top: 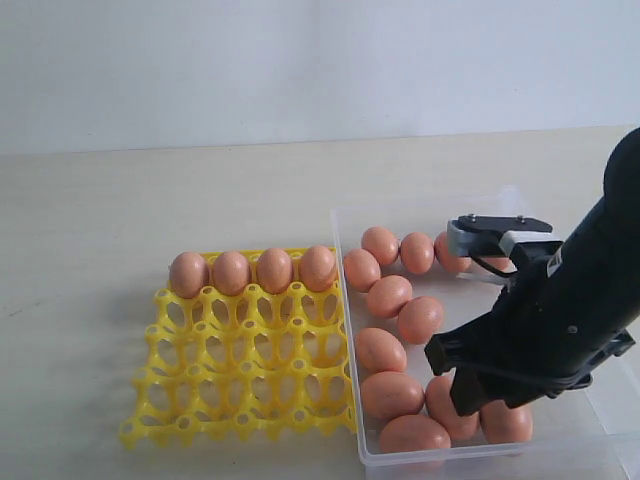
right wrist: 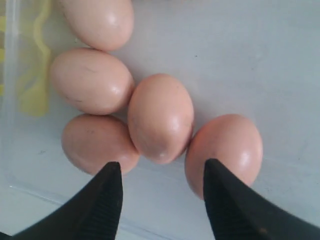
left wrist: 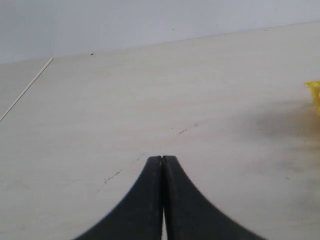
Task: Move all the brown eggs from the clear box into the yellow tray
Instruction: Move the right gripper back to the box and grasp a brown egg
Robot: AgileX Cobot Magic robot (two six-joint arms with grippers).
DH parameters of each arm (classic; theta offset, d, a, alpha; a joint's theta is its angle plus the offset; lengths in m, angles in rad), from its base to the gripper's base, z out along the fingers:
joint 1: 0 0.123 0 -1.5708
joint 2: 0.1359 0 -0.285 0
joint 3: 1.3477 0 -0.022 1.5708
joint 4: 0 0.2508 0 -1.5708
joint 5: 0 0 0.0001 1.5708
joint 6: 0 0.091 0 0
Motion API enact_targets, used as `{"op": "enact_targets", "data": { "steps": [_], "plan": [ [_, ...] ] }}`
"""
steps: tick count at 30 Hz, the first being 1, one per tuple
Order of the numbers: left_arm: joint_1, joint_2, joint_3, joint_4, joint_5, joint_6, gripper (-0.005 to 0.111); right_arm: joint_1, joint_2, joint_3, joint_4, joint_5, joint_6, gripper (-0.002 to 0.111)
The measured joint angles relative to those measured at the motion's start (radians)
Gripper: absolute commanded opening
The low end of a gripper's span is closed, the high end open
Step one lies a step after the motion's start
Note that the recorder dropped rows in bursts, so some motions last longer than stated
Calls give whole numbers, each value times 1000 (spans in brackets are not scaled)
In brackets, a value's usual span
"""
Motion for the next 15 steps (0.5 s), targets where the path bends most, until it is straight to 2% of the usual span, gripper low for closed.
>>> {"op": "enact_targets", "data": {
  "steps": [15],
  "plan": [
    [0,0,0,0,0,0,0,-54,0,43,-34,-99,30,50]
  ]
}}
